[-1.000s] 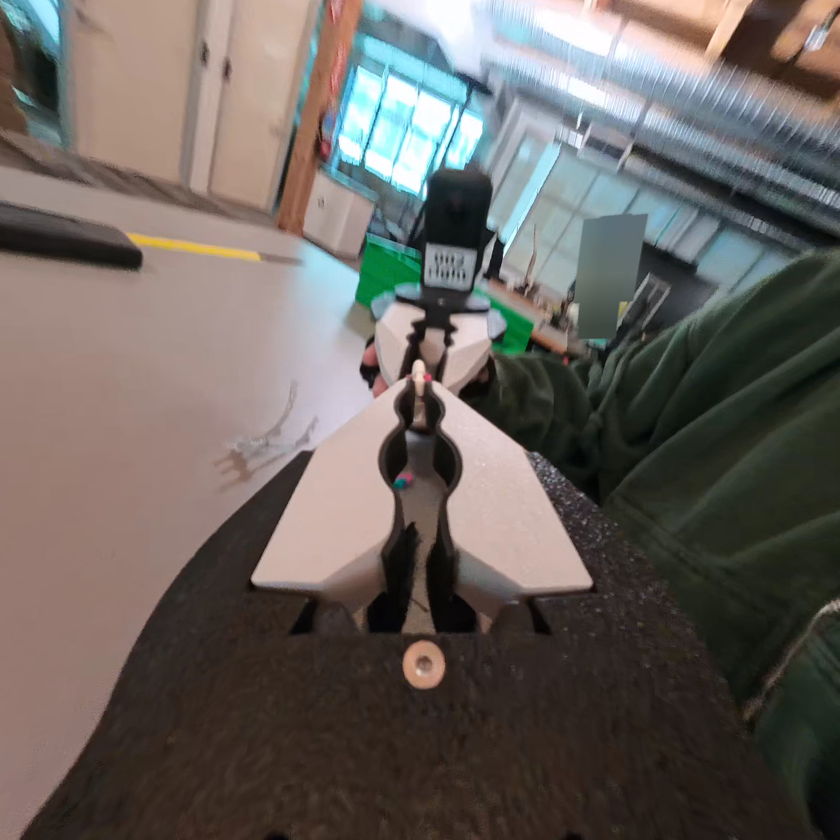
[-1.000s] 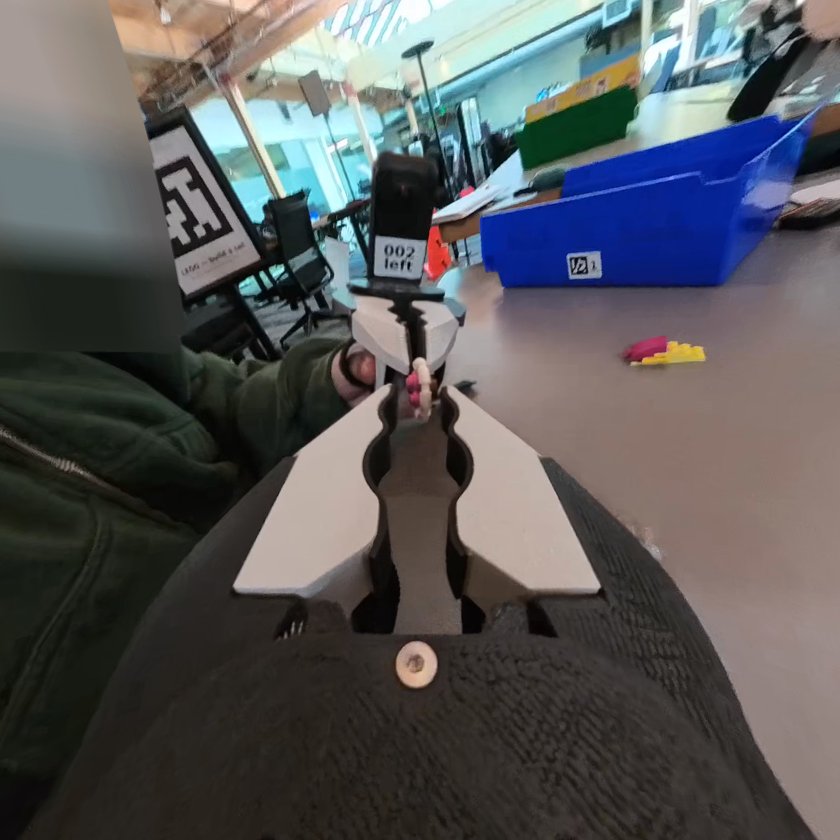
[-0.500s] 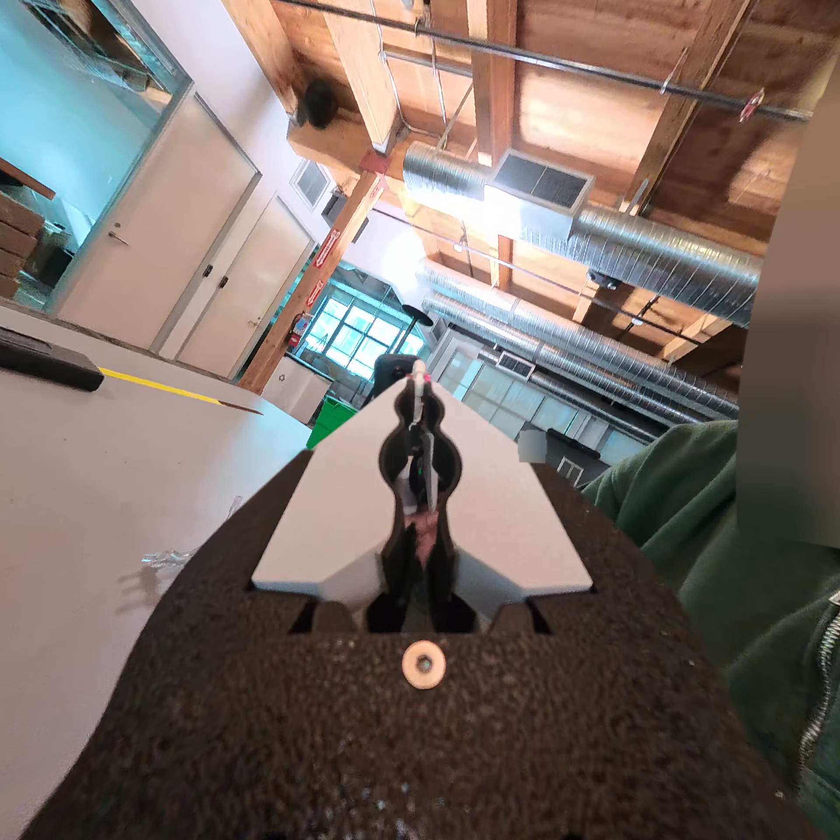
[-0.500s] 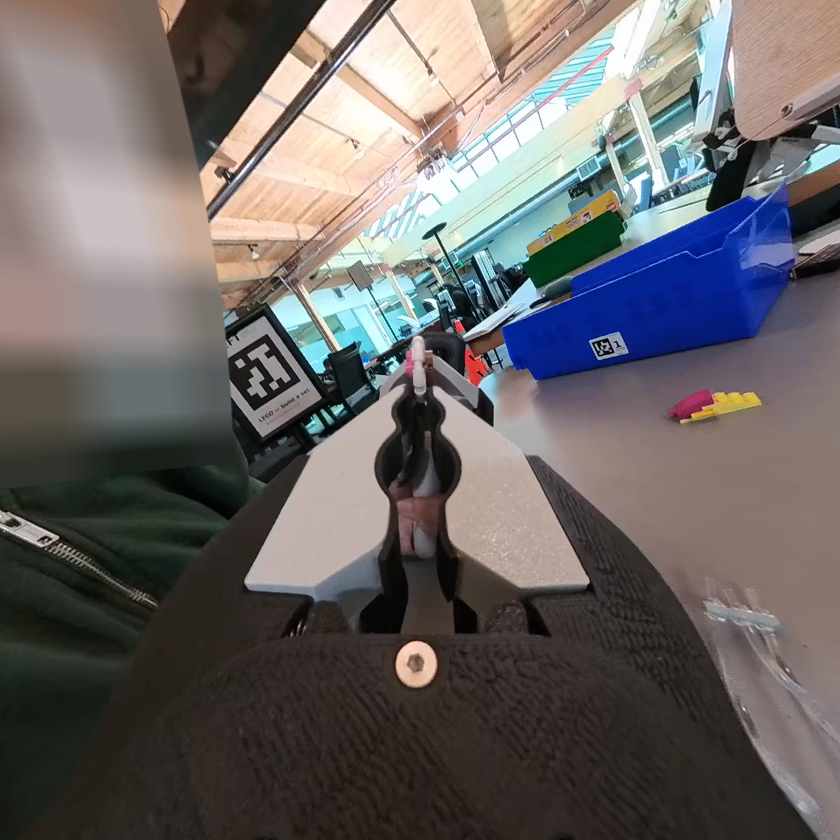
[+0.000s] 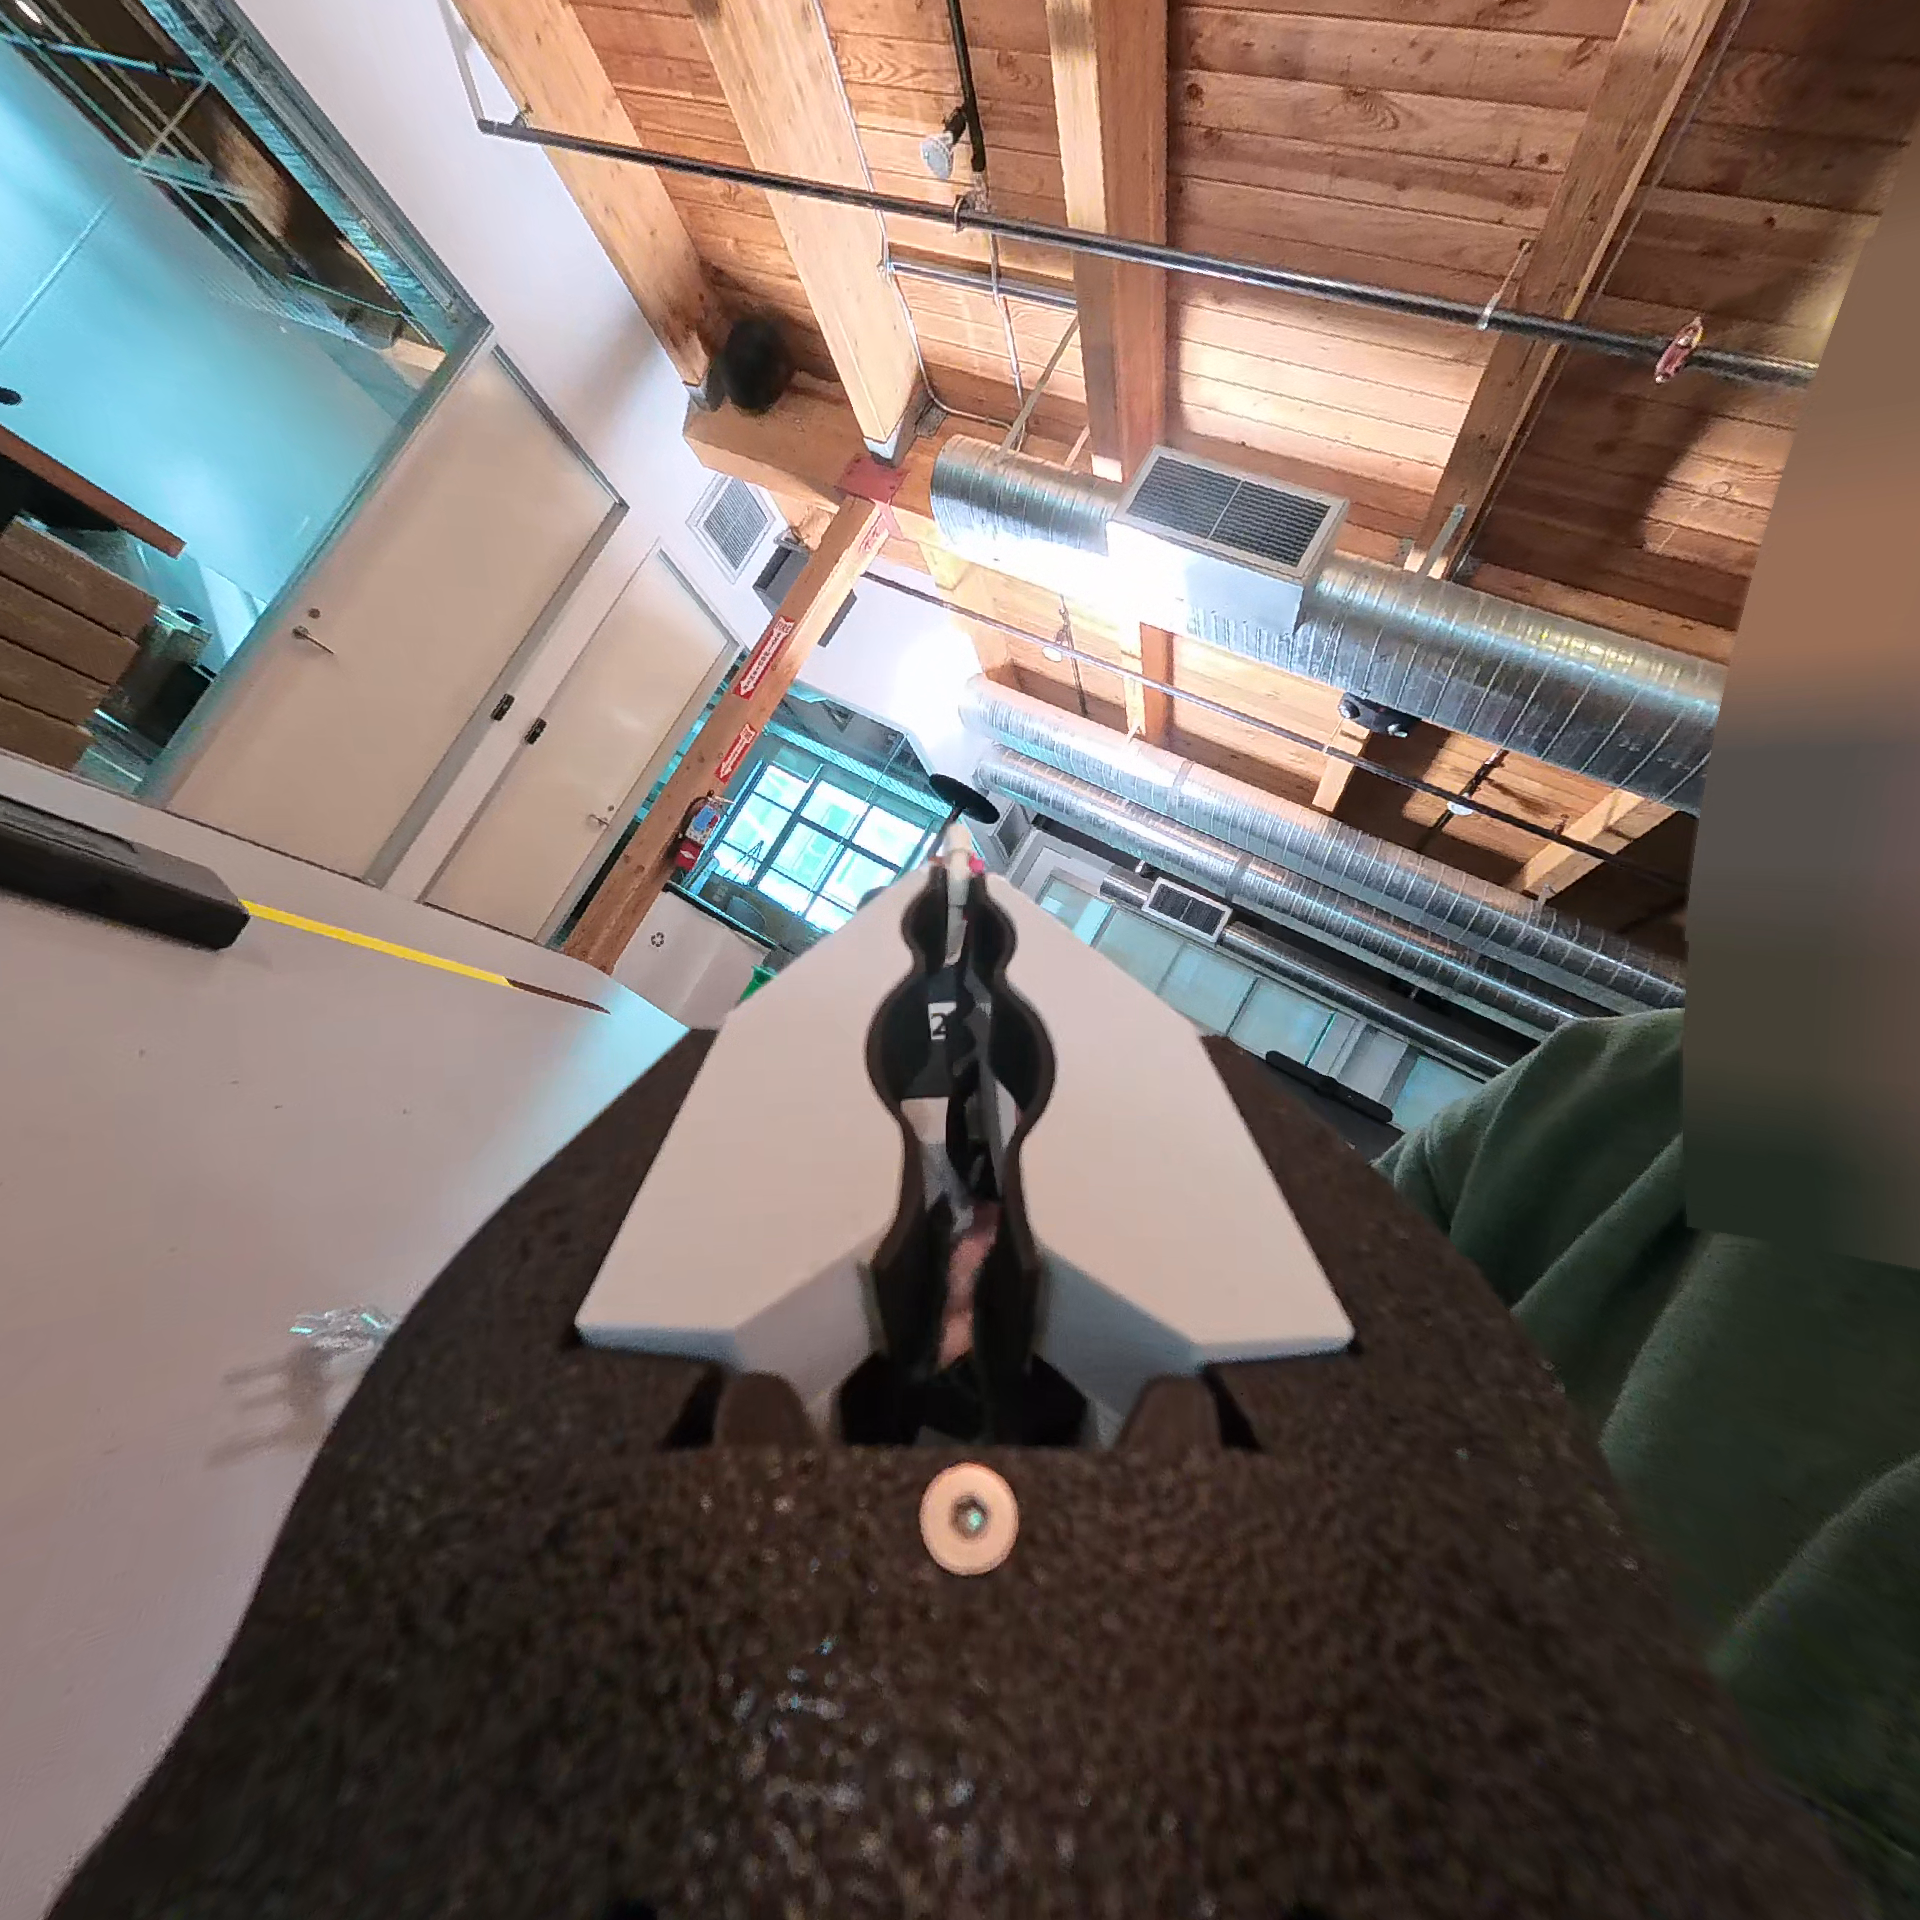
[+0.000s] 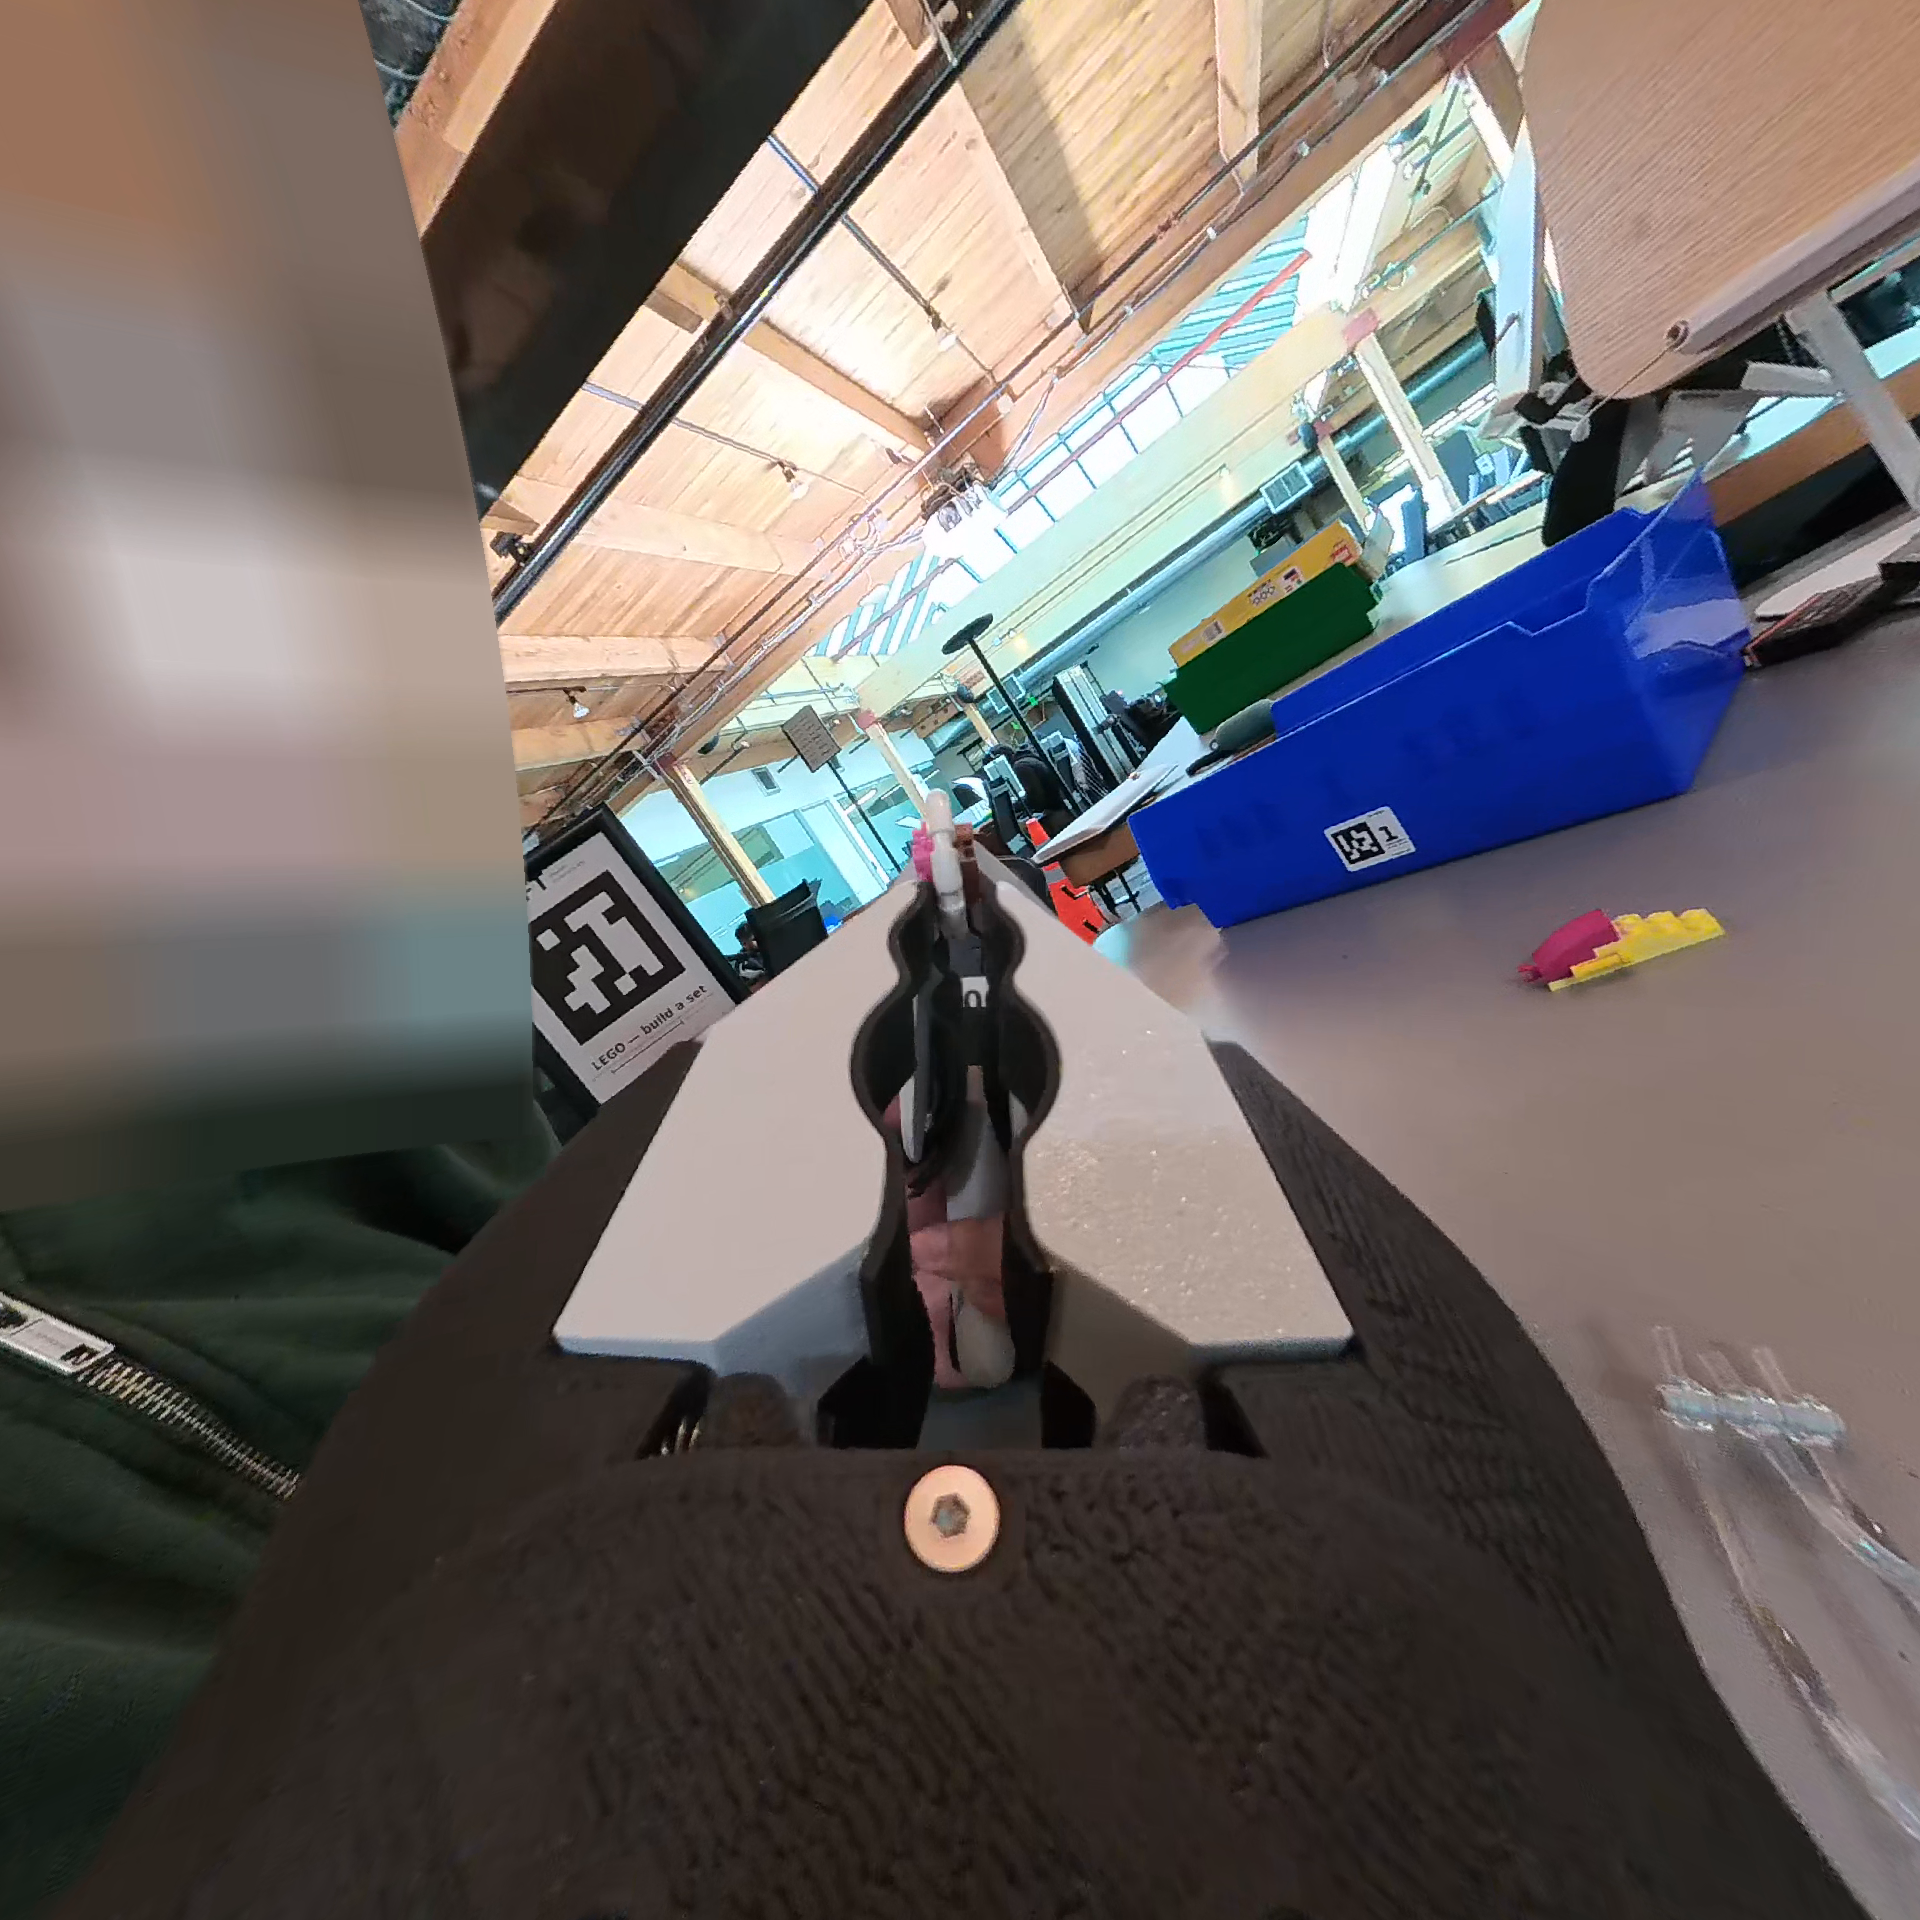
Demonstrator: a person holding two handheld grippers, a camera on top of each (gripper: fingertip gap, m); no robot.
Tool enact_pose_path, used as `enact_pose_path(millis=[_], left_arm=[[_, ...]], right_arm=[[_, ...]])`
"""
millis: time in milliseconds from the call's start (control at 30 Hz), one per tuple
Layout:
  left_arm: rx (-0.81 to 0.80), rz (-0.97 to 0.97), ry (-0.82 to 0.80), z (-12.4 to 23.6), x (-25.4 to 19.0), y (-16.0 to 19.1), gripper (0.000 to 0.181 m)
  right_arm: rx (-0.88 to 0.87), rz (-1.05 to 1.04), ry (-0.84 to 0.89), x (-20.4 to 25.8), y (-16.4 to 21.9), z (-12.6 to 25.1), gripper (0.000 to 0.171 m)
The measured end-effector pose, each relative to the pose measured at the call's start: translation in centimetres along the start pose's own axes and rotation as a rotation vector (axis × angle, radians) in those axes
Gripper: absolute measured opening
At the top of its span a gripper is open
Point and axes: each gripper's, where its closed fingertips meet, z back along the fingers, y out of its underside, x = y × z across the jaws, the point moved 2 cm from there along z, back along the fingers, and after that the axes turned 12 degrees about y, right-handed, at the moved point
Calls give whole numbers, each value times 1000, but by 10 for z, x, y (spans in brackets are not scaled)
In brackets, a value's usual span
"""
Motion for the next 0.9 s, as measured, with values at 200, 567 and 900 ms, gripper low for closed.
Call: enact_pose_path(millis=[200, 567, 900], left_arm=[[98, -90, -138, 3, 12, 5, 1], [712, -981, -480, 2, 16, 19, 6], [873, -1144, -513, 7, 22, 27, 2]], right_arm=[[-8, 155, 148, -12, -2, 3, 4], [59, 370, 372, -25, 4, 4, 5], [208, 719, 506, -33, 18, 3, 5]])
